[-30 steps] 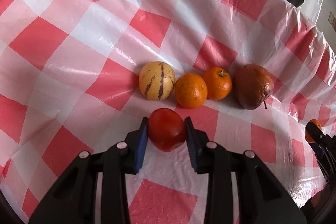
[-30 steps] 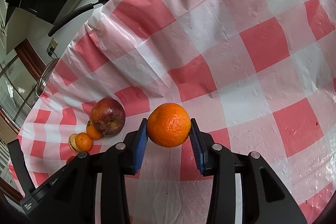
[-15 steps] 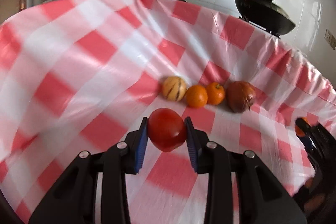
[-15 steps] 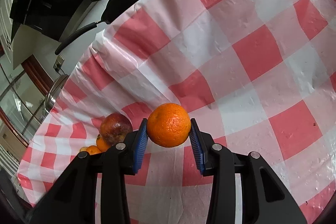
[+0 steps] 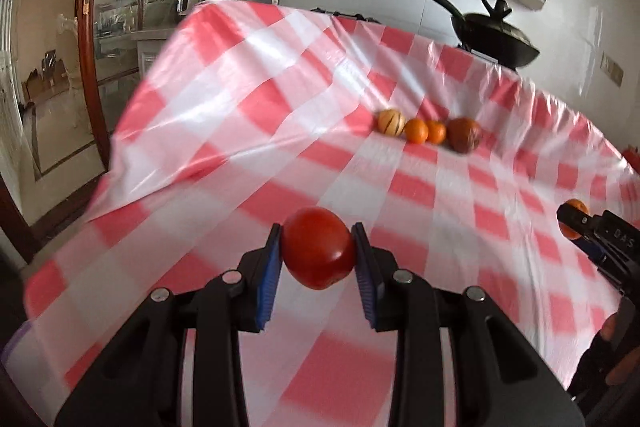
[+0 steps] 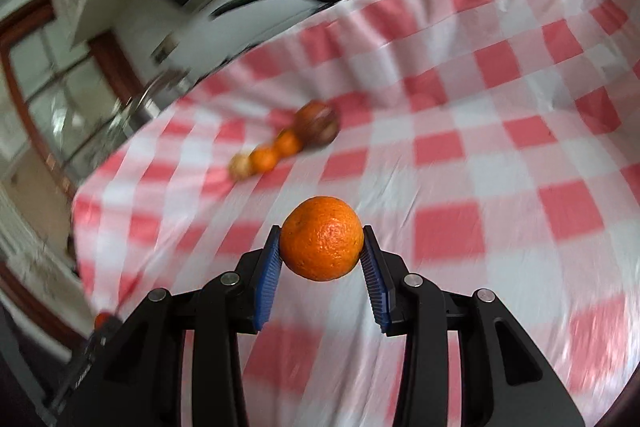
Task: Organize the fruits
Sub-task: 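Carry the held tomato and orange off the table over the white box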
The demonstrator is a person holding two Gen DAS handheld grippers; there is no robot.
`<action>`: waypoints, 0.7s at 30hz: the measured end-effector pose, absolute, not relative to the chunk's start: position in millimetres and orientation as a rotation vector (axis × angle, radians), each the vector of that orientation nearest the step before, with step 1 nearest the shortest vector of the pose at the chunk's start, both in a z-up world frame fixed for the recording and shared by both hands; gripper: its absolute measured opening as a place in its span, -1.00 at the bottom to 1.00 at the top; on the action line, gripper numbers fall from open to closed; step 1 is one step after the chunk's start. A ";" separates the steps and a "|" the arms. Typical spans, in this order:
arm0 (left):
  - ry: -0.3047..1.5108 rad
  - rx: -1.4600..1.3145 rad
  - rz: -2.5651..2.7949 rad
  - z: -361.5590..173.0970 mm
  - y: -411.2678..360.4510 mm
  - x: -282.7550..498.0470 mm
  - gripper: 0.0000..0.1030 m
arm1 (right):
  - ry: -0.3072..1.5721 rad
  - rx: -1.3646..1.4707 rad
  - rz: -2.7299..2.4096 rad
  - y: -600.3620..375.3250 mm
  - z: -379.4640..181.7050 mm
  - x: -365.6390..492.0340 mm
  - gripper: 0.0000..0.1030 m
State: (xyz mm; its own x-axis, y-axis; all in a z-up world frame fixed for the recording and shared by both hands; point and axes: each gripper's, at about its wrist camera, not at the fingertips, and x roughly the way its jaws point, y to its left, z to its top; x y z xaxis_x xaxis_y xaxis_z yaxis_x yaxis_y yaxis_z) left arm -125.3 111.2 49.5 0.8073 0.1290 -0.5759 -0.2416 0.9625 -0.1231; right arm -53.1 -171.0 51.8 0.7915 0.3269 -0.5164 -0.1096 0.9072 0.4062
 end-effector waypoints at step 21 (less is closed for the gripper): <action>0.698 -0.107 0.273 24.6 171.0 -236.1 -0.33 | 0.658 -0.057 0.580 -14.4 45.2 -199.7 -0.24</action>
State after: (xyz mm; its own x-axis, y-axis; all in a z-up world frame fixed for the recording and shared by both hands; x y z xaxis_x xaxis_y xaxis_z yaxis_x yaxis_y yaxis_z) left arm -236.1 171.0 24.6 0.7321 0.2120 -0.6474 -0.2833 0.9590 -0.0064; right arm -199.7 -14.4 45.2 0.6397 0.4907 -0.5916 -0.5256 0.8409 0.1291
